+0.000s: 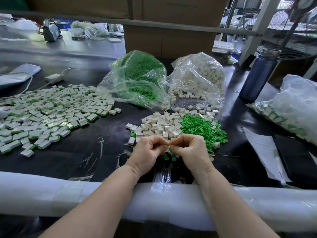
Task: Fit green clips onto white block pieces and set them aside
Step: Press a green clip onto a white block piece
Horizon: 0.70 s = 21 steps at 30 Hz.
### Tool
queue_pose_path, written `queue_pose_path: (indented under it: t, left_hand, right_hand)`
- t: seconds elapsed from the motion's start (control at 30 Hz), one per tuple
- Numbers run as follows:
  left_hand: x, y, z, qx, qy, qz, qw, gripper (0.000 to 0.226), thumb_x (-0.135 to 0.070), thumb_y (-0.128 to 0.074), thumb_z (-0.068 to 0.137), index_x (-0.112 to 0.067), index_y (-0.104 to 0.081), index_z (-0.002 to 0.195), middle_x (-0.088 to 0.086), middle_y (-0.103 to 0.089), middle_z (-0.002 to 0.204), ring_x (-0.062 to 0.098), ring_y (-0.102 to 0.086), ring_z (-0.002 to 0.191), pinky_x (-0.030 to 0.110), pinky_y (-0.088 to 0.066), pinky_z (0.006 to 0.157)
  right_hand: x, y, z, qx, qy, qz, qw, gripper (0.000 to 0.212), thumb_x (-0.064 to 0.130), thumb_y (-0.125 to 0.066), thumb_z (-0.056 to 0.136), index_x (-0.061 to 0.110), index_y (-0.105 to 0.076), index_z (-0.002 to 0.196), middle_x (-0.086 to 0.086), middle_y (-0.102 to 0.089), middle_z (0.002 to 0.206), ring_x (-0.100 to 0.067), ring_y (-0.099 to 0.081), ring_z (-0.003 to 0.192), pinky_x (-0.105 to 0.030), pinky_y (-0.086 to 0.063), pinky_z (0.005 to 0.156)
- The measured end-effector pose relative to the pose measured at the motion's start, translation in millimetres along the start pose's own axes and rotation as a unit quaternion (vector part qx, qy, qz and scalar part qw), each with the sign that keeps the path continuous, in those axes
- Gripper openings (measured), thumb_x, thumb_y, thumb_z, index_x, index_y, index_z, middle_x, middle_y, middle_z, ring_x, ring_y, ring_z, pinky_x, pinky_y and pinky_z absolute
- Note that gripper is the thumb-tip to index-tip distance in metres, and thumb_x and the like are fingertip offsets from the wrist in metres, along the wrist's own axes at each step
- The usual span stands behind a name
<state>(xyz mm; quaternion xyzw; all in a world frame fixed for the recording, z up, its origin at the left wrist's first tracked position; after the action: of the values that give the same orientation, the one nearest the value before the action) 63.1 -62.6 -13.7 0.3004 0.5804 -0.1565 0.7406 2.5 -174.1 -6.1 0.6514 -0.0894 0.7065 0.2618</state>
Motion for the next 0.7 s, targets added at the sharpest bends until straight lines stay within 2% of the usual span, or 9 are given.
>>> queue_pose_path:
  t: [0.2,0.37,0.57,0.63,0.7]
  left_hand:
    - [0.8,0.5,0.3,-0.004,-0.011,0.022,1.0,0.024,0.001,-0.063,0.084,-0.023,-0.064,0.077,0.003,-0.064,0.081,0.011,-0.058,0.076,0.02,-0.05,0.077]
    - [0.7,-2.5,0.5,0.01,-0.027,0.057,0.998,0.024,-0.002,-0.064,0.083,-0.025,-0.064,0.079,-0.009,-0.063,0.079,0.002,-0.057,0.075,0.015,-0.047,0.079]
    - [1.0,2.7,1.4,-0.034,-0.022,0.014,0.999,0.018,-0.004,-0.063,0.085,-0.022,-0.065,0.081,-0.006,-0.063,0.076,0.006,-0.058,0.073,0.021,-0.05,0.078]
    - [-1.0,1.7,0.8,-0.028,-0.028,0.007,0.999,0.018,-0.005,-0.067,0.082,-0.022,-0.065,0.085,-0.008,-0.062,0.075,0.0,-0.058,0.07,0.014,-0.048,0.072]
    - [-0.1,1.3,0.9,-0.022,-0.033,0.001,0.999,0.023,-0.003,-0.069,0.08,-0.022,-0.063,0.089,-0.007,-0.064,0.078,-0.001,-0.06,0.073,0.013,-0.049,0.073]
  right_hand:
    - [0.2,0.2,-0.3,0.004,0.004,0.002,1.0,0.032,-0.013,-0.071,0.068,0.017,-0.067,0.06,0.002,-0.065,0.06,-0.003,-0.06,0.056,-0.016,-0.051,0.06]
    - [-0.4,-1.0,0.1,0.009,0.008,-0.004,1.0,0.033,-0.013,-0.072,0.068,0.018,-0.066,0.059,0.003,-0.064,0.059,-0.002,-0.06,0.056,-0.015,-0.05,0.059]
    - [0.8,1.9,1.4,-0.031,0.024,0.0,0.999,0.025,-0.004,-0.073,0.071,0.018,-0.066,0.064,0.004,-0.064,0.06,-0.004,-0.059,0.058,-0.014,-0.049,0.059]
    - [1.5,2.7,2.1,-0.038,0.028,0.012,0.999,0.024,-0.003,-0.073,0.073,0.018,-0.066,0.065,0.006,-0.065,0.06,-0.003,-0.06,0.058,-0.013,-0.049,0.06]
    - [2.0,2.9,2.1,-0.037,0.03,0.021,0.999,0.024,-0.003,-0.071,0.075,0.019,-0.067,0.066,0.007,-0.066,0.06,-0.002,-0.061,0.058,-0.012,-0.049,0.06]
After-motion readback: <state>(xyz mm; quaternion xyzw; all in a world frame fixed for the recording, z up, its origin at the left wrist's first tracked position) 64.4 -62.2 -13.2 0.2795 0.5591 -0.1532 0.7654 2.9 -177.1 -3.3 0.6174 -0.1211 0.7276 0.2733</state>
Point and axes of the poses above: each hand's wrist, its own z-axis towards the middle knuckle, its own y-axis out of the back of the hand, x = y × z, the point moved 7 cm from there along z, towards the middle knuckle
